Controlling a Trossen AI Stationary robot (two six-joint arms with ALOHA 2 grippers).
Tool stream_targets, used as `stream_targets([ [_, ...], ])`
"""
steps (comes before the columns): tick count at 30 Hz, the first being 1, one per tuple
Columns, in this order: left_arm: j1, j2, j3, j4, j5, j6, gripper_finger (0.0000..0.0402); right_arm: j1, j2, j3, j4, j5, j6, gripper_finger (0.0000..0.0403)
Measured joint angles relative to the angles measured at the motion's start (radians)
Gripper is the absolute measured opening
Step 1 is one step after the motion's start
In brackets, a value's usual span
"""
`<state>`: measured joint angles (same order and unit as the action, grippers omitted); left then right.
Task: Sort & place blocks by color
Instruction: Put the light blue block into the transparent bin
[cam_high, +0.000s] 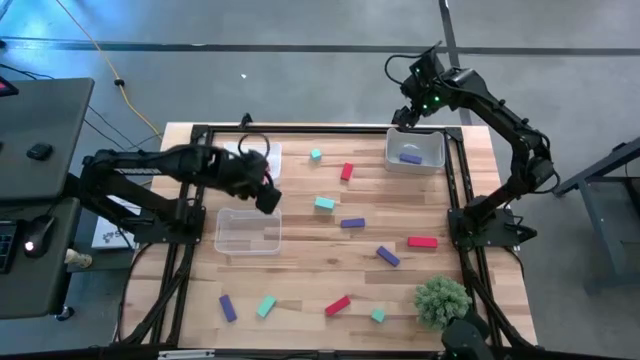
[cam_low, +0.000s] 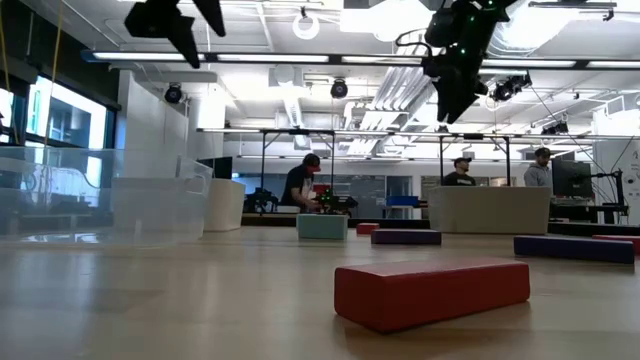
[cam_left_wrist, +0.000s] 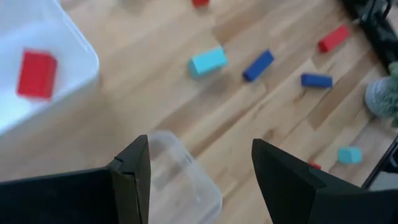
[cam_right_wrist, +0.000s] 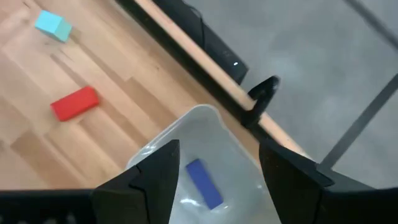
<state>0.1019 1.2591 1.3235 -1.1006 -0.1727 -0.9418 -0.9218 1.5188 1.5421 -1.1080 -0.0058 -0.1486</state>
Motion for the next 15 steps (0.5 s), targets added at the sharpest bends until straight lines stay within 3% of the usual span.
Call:
stream_targets([
  [15, -0.291, 0.006, -0.121, -0.003, -0.109, -0.392, 0.0193, 0.031, 0.000, 0.000, -0.090, -0.037, 0.055, 0.0210],
])
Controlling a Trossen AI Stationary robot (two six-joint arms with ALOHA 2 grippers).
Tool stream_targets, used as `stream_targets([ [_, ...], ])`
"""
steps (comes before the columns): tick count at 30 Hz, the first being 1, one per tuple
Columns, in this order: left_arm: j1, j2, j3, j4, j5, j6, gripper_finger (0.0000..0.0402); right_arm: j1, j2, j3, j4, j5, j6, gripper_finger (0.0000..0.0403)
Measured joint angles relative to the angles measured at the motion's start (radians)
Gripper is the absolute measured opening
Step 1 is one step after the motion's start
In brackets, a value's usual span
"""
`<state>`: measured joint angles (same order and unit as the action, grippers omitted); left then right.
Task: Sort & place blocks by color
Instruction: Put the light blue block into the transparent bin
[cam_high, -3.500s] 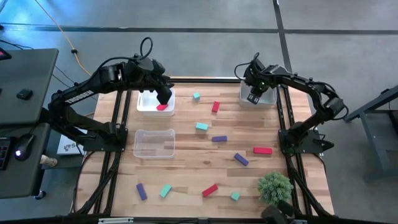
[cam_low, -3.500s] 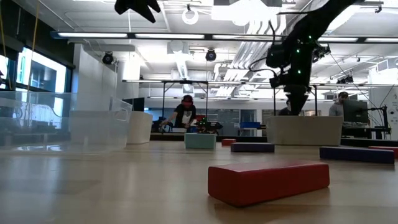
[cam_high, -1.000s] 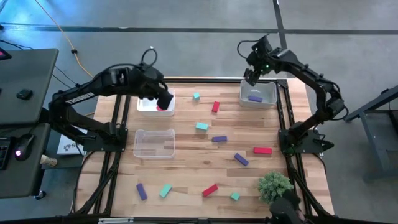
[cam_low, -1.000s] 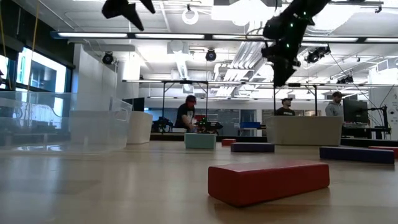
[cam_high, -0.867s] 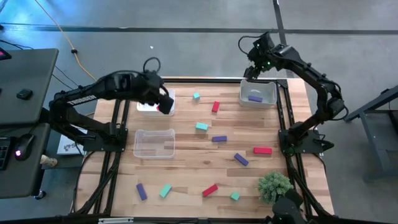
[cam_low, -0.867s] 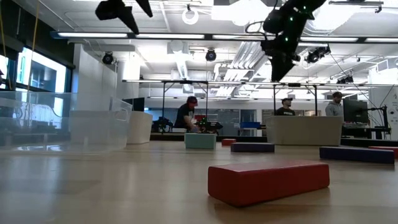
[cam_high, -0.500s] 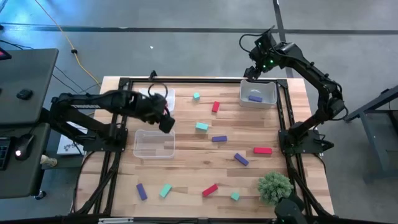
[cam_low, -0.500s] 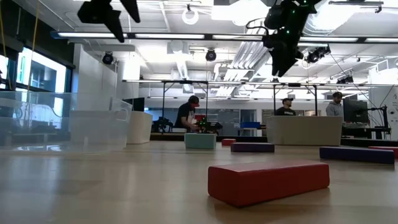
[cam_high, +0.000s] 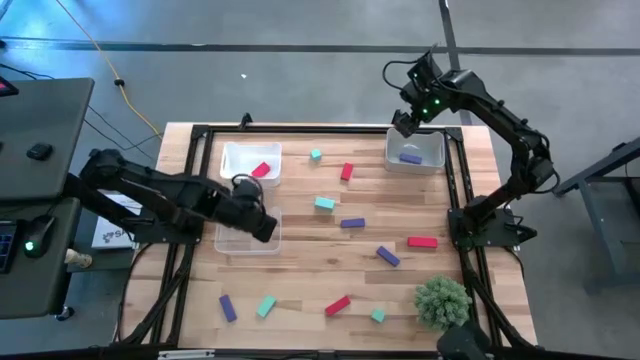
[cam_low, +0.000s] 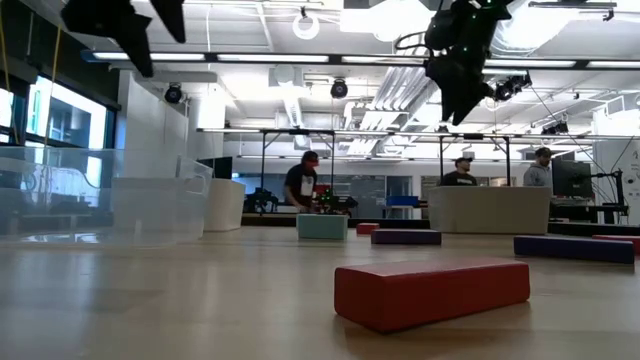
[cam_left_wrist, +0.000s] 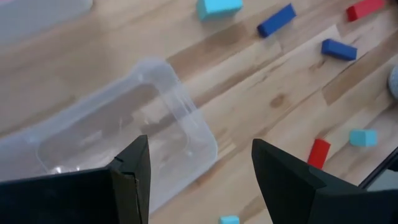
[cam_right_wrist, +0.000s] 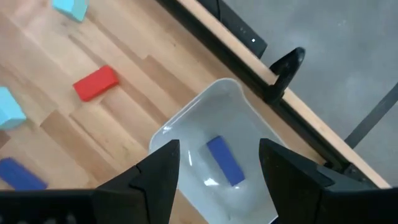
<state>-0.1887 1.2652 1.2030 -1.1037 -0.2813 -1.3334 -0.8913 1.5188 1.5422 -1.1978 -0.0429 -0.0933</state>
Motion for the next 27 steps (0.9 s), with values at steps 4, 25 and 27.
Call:
stream_targets([
  [4, -0.064, 0.006, -0.021, 0.002, -0.022, -0.085, 0.0193, 0.033, 0.000, 0.000, -0.015, 0.000, 0.016, 0.0210],
  [25, -0.287, 0.197, -0.061, 0.111, 0.001, -0.382, 0.0193, 0.329, 0.000, 0.000, -0.034, 0.005, 0.147, 0.0210],
  [27, -0.299, 0.219, -0.061, 0.144, 0.001, -0.392, 0.0193, 0.346, 0.000, 0.000, -0.033, 0.005, 0.164, 0.0210],
])
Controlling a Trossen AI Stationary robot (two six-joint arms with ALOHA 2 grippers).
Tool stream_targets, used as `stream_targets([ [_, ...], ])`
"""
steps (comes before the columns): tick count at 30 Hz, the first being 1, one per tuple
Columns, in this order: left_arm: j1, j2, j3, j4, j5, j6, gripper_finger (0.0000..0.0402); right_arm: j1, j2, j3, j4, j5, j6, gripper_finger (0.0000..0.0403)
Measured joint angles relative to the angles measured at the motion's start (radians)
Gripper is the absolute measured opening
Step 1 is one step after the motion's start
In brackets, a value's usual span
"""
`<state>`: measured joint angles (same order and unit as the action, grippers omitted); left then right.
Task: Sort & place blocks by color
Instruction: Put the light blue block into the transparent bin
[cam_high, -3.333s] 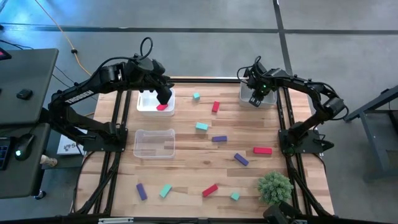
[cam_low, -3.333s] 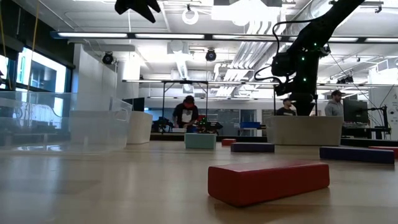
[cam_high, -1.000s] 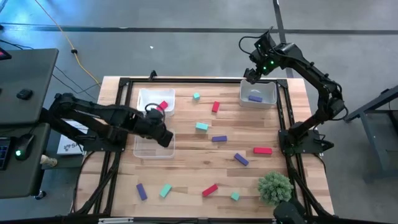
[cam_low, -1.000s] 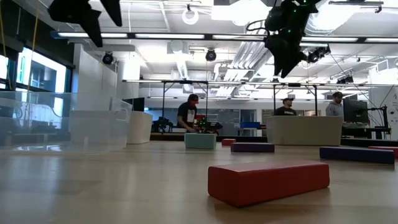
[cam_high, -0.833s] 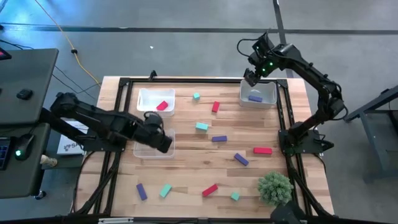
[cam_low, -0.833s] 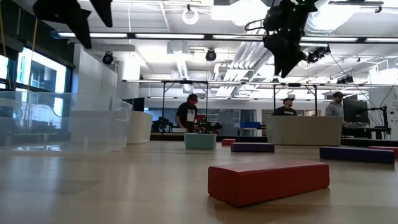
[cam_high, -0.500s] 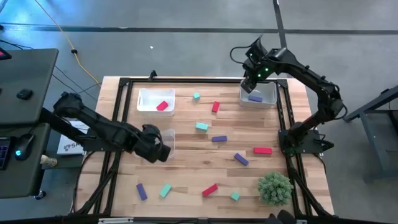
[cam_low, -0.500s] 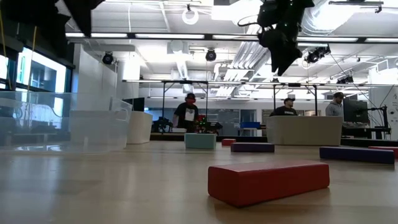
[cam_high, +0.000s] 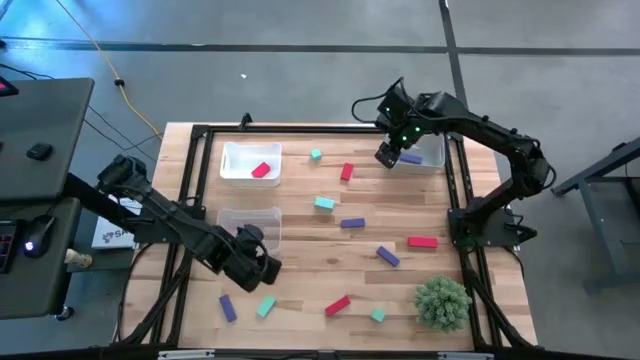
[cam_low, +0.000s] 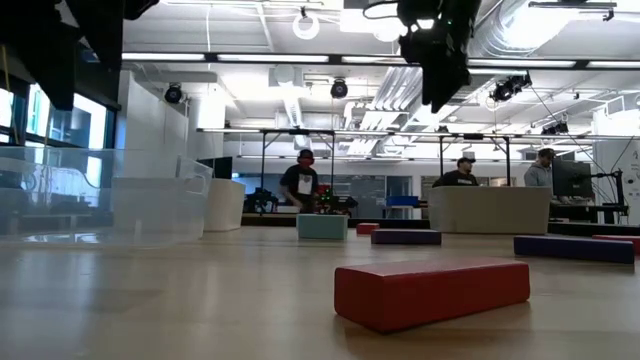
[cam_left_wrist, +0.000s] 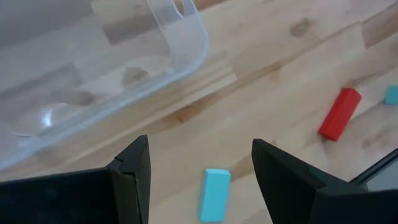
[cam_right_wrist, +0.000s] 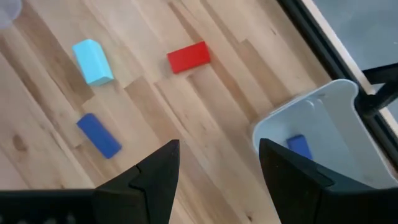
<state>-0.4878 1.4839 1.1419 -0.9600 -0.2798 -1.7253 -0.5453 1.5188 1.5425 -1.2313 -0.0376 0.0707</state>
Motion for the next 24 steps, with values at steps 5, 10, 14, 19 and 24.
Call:
stream_targets([
  [5, -0.033, 0.055, 0.000, 0.053, 0.003, -0.041, 0.0193, 0.031, 0.000, 0.000, 0.001, 0.000, 0.014, 0.0210],
  [10, -0.059, 0.114, 0.000, 0.105, 0.014, -0.080, 0.0193, 0.051, 0.000, 0.000, 0.002, 0.000, 0.037, 0.0210],
  [14, -0.081, 0.166, 0.000, 0.159, 0.033, -0.108, 0.0193, 0.063, 0.000, 0.000, 0.007, 0.000, 0.038, 0.0210],
  [19, -0.112, 0.234, 0.000, 0.233, 0.067, -0.143, 0.0193, 0.069, 0.000, 0.000, 0.010, 0.000, 0.060, 0.0210],
  [24, -0.139, 0.283, 0.001, 0.257, 0.098, -0.182, 0.0193, 0.069, 0.000, 0.000, 0.013, 0.003, 0.061, 0.0210],
])
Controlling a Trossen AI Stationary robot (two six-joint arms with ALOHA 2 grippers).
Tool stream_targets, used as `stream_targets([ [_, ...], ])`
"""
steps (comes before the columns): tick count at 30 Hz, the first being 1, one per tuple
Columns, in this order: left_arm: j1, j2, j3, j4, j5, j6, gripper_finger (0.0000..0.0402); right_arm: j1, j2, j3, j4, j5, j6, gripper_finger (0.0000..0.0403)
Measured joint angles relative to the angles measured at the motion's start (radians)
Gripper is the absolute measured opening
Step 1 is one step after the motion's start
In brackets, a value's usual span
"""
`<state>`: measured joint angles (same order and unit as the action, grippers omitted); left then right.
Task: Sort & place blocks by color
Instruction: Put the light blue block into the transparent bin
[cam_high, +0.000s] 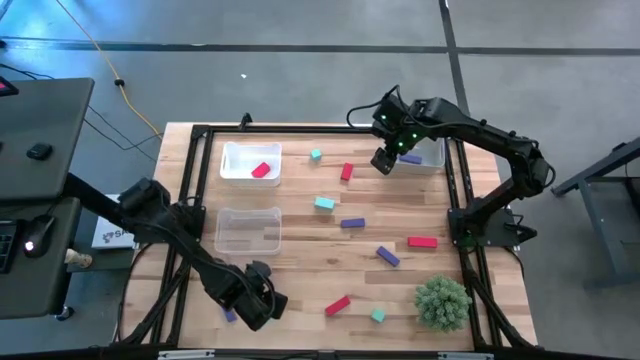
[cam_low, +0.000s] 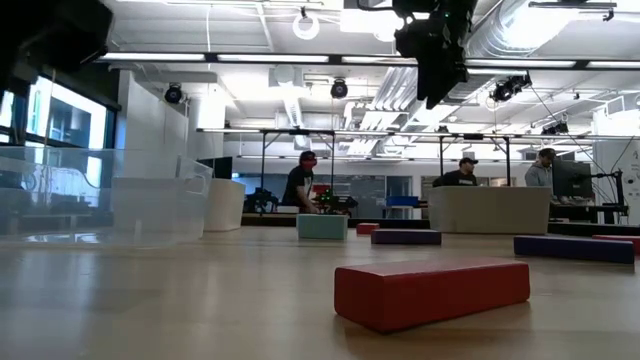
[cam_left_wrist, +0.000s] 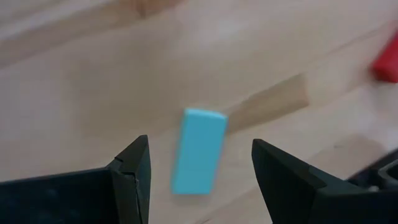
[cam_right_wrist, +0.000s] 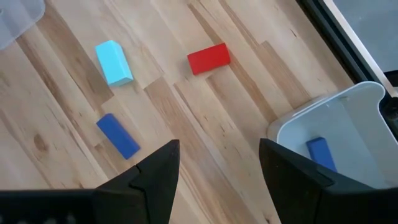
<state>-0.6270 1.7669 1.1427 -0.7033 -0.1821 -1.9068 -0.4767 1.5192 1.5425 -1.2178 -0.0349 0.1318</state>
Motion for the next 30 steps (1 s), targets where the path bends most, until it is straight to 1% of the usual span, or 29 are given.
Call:
stream_targets([
  [7, -0.025, 0.038, 0.007, 0.059, 0.015, -0.018, 0.0193, 0.000, 0.000, 0.000, 0.005, 0.000, 0.007, 0.0210],
  [9, -0.031, 0.045, 0.004, 0.044, 0.018, -0.020, 0.0193, 0.000, 0.000, 0.000, 0.006, 0.000, 0.023, 0.0210],
  [12, -0.033, 0.072, 0.008, 0.079, 0.029, -0.022, 0.0193, 0.000, 0.000, 0.000, 0.006, 0.000, 0.026, 0.0210],
  [18, -0.034, 0.110, 0.006, 0.085, 0.047, -0.024, 0.0193, 0.000, 0.000, 0.000, 0.010, 0.001, 0.026, 0.0210],
  [24, -0.034, 0.129, 0.011, 0.035, 0.059, -0.038, 0.0193, 0.000, 0.000, 0.000, 0.011, 0.001, 0.028, 0.0210],
  [30, -0.034, 0.152, 0.011, 0.006, 0.069, -0.003, 0.0193, 0.000, 0.000, 0.000, 0.011, 0.001, 0.029, 0.0210],
])
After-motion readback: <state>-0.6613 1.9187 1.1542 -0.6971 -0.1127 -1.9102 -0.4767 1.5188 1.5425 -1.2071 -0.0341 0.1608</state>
